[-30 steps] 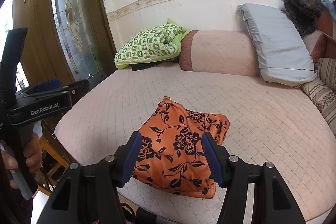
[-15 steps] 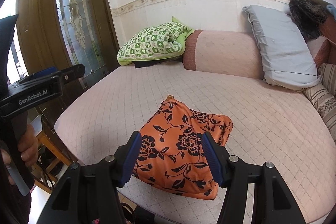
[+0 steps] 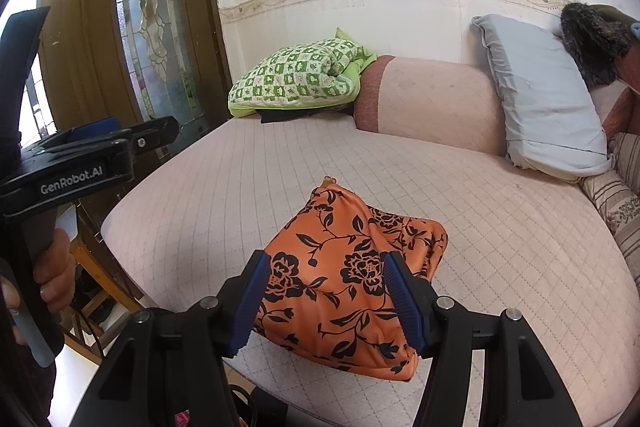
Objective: Fold small clothes
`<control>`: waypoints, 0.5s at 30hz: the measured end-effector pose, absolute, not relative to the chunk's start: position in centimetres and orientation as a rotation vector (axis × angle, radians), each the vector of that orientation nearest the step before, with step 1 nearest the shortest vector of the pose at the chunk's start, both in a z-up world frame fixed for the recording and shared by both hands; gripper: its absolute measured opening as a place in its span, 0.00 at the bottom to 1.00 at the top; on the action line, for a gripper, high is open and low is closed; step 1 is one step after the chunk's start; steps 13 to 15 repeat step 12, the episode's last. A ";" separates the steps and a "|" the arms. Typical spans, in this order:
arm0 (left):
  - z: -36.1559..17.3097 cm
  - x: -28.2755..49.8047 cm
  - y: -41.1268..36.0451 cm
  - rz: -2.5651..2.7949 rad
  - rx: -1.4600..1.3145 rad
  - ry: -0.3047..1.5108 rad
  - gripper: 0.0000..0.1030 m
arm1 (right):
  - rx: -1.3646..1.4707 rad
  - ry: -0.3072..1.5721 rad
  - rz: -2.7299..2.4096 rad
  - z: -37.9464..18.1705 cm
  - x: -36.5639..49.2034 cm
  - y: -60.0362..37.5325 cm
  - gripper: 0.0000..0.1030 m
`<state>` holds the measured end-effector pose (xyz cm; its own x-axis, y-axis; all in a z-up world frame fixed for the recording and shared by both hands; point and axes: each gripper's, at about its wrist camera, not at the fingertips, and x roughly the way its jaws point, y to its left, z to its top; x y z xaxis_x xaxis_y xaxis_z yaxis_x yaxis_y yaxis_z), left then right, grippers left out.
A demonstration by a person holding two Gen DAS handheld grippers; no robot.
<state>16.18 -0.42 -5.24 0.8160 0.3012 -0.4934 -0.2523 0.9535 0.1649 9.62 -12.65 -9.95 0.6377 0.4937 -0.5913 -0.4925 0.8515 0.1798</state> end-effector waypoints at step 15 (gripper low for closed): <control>-5.8 16.3 0.2 0.270 0.057 0.541 0.90 | 0.007 0.672 0.553 -10.1 9.7 -12.5 0.61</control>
